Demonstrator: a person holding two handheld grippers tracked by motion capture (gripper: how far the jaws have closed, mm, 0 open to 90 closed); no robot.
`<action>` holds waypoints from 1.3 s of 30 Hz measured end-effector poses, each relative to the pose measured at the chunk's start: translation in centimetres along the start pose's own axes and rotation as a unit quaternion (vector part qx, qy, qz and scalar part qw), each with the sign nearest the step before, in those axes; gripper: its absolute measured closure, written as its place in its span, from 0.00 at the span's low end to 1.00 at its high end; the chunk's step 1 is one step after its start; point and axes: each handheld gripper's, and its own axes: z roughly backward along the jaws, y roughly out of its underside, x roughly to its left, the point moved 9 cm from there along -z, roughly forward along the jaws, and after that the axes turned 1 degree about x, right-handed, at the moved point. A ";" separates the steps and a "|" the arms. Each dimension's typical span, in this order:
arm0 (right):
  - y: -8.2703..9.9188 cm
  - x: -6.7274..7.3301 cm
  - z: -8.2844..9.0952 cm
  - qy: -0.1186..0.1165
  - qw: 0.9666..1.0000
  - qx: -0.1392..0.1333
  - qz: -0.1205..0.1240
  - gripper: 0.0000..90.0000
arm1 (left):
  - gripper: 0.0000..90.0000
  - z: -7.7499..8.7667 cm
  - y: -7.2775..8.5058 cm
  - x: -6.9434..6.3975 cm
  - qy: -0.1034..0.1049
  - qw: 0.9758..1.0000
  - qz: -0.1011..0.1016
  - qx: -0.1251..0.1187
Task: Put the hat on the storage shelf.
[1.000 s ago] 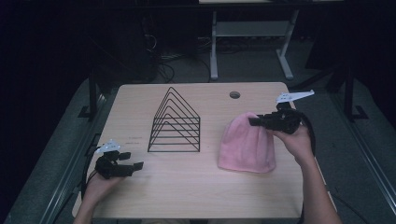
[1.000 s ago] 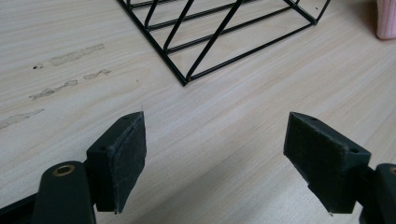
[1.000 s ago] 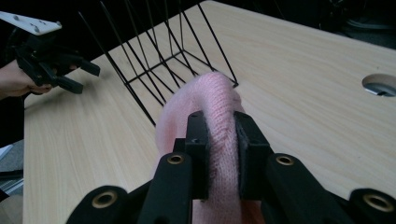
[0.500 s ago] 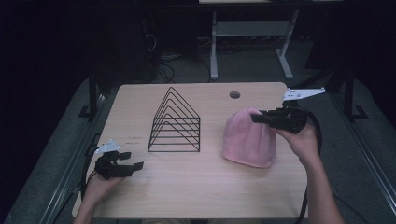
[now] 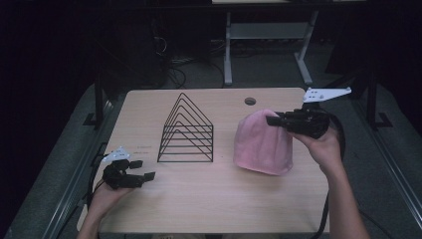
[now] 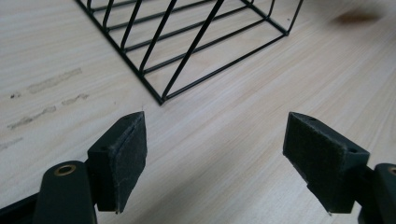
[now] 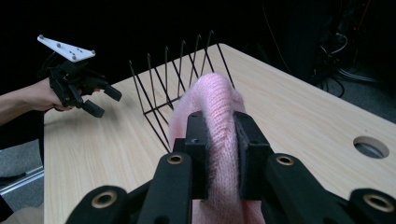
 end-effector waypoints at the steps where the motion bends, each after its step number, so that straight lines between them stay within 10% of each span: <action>1: -0.2 0.1 0.0 -0.001 1.000 -0.001 0.001 0.86 | 0.24 0.0 -0.1 -0.1 0.002 1.000 -0.006 0.000; 39: -10.2 3.8 -1.9 -0.046 0.996 -0.041 0.067 0.86 | 0.27 2.8 -4.1 -1.9 0.040 0.997 -0.066 0.002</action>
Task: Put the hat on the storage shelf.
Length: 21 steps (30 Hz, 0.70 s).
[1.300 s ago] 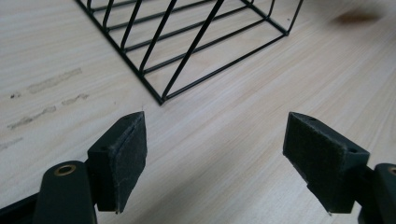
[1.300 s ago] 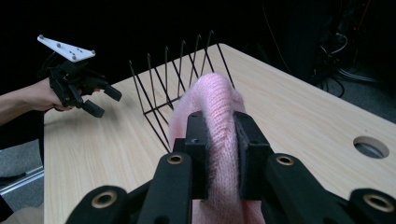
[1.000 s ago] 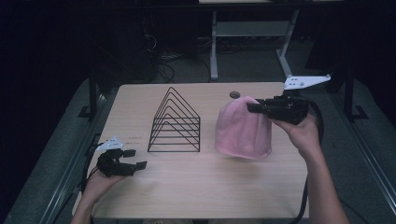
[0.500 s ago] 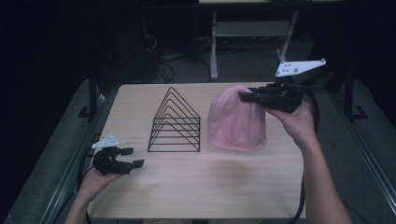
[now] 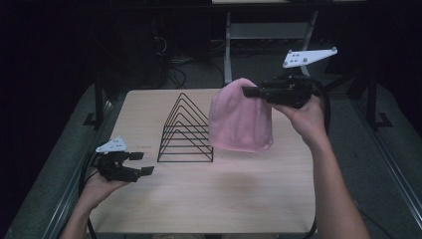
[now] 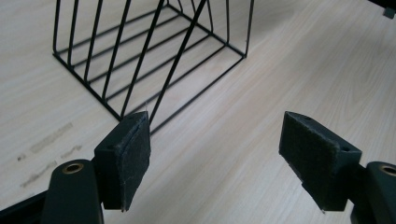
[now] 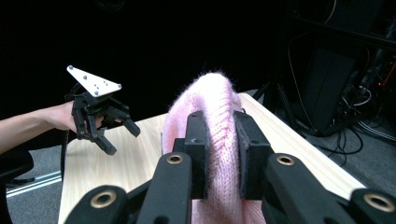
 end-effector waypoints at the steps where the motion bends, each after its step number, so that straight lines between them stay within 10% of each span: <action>1: -0.2 0.1 -0.2 -0.003 1.000 -0.001 0.000 0.86 | 0.27 0.1 -0.3 -0.1 0.001 1.000 0.000 -0.003; 21: -3.6 1.3 -3.4 -0.028 0.999 0.005 0.024 0.86 | 0.27 1.8 -6.6 -1.8 0.025 0.998 -0.058 -0.021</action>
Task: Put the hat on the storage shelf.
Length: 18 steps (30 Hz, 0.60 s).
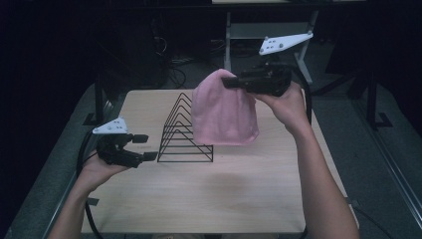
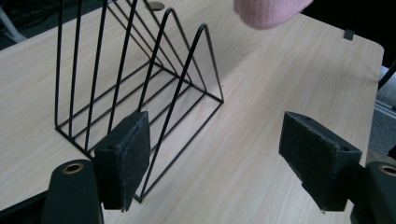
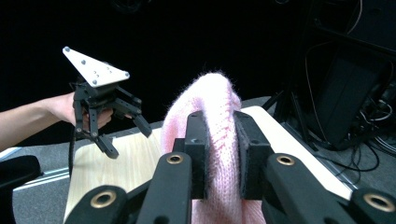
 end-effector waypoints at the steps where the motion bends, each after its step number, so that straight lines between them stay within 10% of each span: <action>1: -0.2 0.1 -0.2 -0.002 1.000 -0.002 0.001 0.86 | 0.27 0.0 -0.2 0.0 0.002 1.000 0.001 0.000; 18: -2.9 1.1 -3.1 -0.023 0.999 -0.004 0.023 0.86 | 0.28 -0.5 -4.0 0.0 0.033 0.999 -0.018 -0.009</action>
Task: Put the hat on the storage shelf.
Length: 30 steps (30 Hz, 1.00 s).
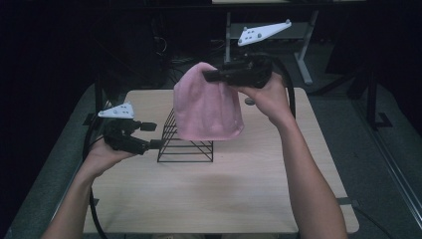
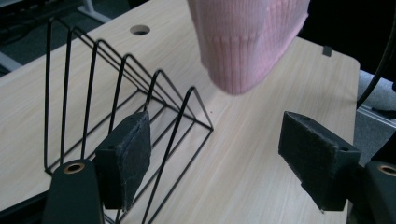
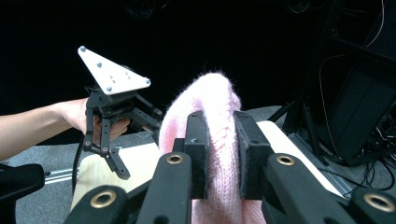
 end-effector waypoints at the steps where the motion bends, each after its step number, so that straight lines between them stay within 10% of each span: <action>1: -0.1 0.0 0.0 0.000 1.000 -0.001 0.001 0.86 | 0.28 0.0 -0.3 0.0 0.003 1.000 0.001 -0.002; 14: -1.8 0.7 -1.8 -0.015 1.000 -0.013 0.009 0.86 | 0.36 -1.2 -2.4 0.2 0.027 1.000 -0.003 -0.008; 22: -2.4 1.0 -2.6 -0.019 1.000 -0.012 0.014 0.86 | 0.68 -0.9 -2.5 0.1 0.063 0.998 0.006 -0.014; 30: -2.2 0.5 -2.8 -0.010 1.000 -0.013 0.009 0.85 | 0.90 -0.4 -2.5 1.4 0.035 0.999 0.004 -0.019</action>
